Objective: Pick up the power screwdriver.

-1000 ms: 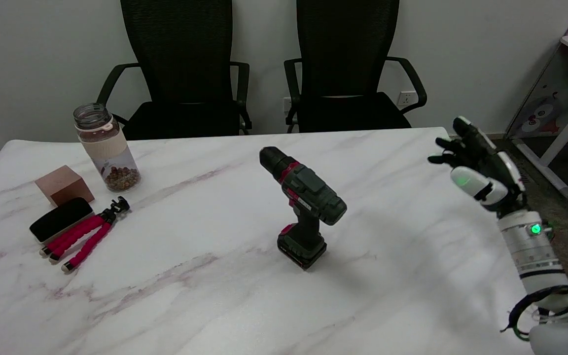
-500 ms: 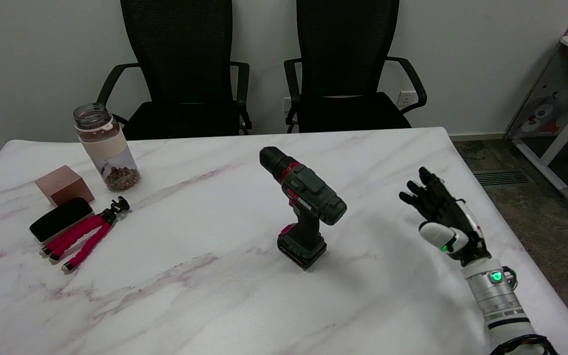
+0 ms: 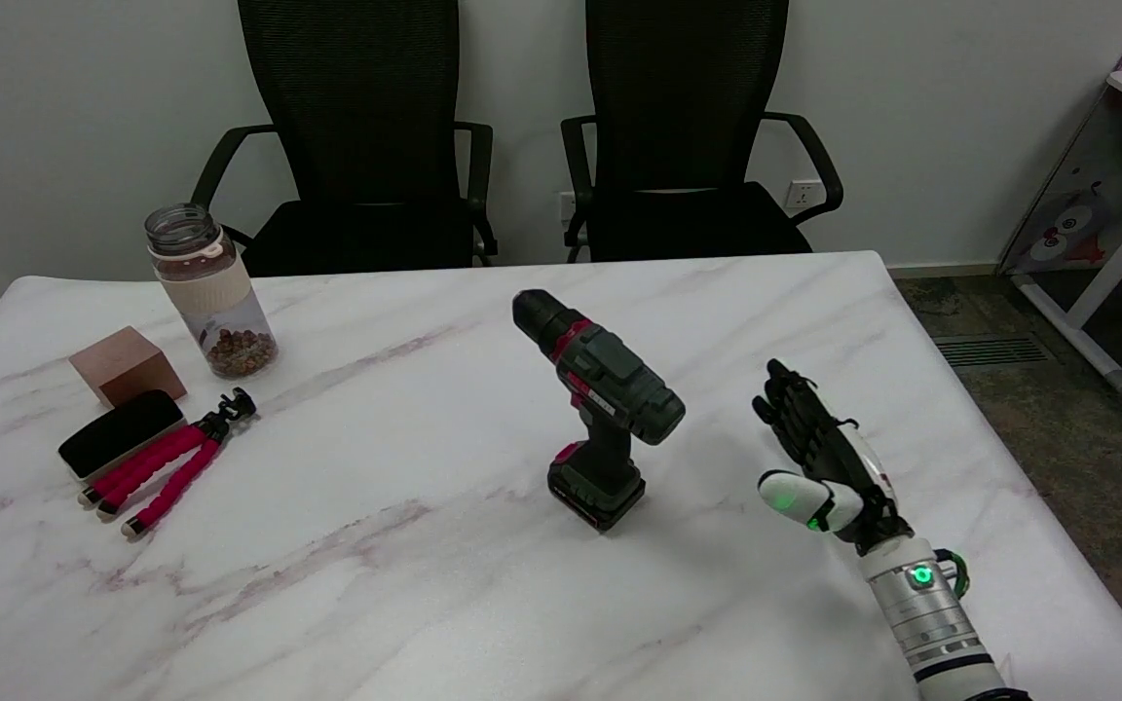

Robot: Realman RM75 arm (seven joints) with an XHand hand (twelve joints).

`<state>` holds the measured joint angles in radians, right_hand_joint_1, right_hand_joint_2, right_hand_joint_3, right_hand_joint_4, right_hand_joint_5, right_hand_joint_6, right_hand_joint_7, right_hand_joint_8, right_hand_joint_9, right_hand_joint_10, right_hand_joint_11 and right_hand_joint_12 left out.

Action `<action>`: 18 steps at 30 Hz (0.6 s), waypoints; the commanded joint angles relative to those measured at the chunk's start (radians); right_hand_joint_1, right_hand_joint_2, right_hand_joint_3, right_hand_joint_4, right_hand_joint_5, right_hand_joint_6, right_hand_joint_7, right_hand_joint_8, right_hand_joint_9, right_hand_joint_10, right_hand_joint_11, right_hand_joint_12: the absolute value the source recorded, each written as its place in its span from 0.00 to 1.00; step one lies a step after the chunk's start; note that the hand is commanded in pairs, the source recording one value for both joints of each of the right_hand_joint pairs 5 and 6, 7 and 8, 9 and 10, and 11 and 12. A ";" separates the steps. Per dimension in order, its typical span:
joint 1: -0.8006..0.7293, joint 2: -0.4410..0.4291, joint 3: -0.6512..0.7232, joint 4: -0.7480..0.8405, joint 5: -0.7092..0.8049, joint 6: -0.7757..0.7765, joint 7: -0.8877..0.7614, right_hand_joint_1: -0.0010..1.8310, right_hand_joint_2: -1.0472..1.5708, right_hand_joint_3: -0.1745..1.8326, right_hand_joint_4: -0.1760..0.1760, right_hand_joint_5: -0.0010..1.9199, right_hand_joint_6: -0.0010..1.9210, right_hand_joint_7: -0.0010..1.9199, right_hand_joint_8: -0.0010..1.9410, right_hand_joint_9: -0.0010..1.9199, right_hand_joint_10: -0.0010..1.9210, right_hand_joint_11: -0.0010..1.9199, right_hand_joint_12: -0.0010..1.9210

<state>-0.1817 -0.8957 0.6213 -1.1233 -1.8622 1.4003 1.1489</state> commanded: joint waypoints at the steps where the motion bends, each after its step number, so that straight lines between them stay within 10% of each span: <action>1: 0.020 -0.059 0.003 -0.087 -0.051 -0.072 -0.241 0.43 0.43 0.25 0.15 0.00 0.00 0.00 0.00 0.02 0.02 0.08 0.08; 18: 0.034 -0.121 0.014 -0.142 -0.045 -0.110 -0.496 0.45 0.44 0.28 0.08 0.00 0.00 0.00 0.00 0.02 0.02 0.08 0.08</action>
<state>-0.1594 -0.9699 0.6291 -1.2005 -1.8982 1.3352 0.8889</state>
